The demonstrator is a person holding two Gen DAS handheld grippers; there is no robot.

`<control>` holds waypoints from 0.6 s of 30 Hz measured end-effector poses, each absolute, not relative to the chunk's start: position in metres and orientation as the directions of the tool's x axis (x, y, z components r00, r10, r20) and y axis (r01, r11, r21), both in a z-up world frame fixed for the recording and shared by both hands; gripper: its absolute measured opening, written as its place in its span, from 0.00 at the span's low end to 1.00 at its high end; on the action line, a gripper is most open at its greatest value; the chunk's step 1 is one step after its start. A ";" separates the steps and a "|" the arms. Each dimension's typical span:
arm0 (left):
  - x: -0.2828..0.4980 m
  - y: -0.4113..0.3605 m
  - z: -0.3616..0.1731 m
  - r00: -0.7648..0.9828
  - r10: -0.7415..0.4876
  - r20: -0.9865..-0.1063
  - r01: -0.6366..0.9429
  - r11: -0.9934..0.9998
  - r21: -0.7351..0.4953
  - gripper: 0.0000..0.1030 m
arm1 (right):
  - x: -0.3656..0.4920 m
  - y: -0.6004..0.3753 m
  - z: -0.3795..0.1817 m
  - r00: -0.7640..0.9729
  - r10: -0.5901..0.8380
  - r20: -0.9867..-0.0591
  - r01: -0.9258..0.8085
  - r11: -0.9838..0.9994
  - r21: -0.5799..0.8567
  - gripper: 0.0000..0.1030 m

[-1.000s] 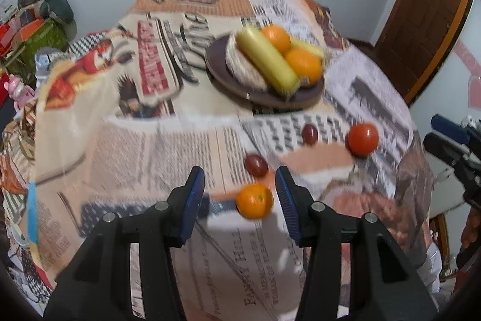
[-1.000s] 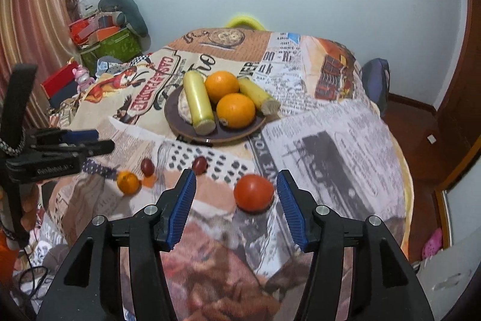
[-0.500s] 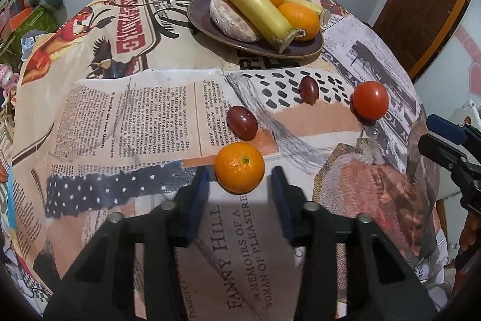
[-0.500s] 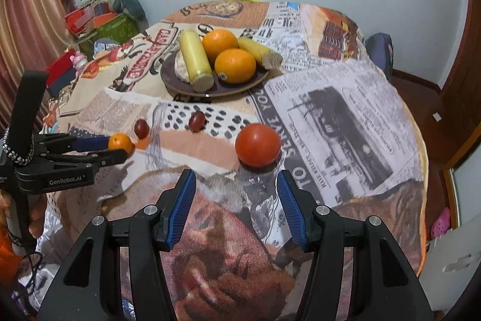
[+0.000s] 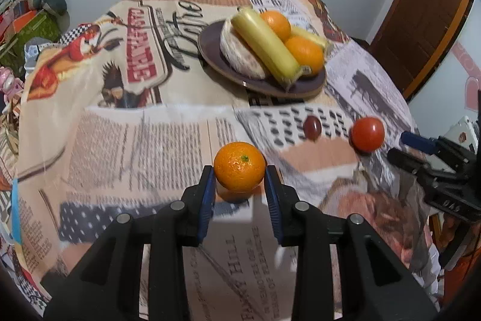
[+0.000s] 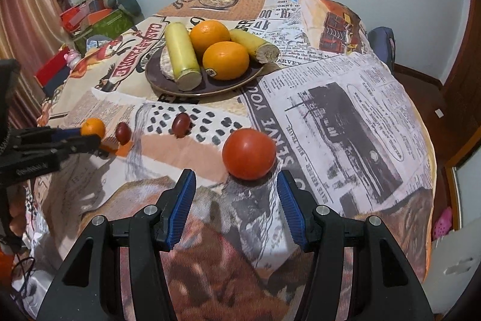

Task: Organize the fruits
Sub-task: 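Grasp the red tomato with the right tool while the left tool carries the mandarin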

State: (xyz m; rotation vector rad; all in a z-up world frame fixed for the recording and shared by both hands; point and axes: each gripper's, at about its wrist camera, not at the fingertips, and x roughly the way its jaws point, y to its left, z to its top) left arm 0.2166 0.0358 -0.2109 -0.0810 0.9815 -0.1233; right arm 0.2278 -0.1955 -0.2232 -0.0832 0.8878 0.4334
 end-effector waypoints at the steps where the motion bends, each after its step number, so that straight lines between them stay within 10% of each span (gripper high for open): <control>1: 0.219 0.037 -0.209 0.555 -0.140 -0.820 0.067 0.990 -0.124 0.32 | 0.231 -0.194 -0.225 0.549 0.330 -0.768 -0.402 0.910 0.104 0.51; 18: 0.249 0.036 -0.212 0.570 -0.146 -0.808 0.079 0.989 -0.122 0.32 | 0.258 -0.191 -0.240 0.514 0.335 -0.790 -0.396 0.909 0.129 0.40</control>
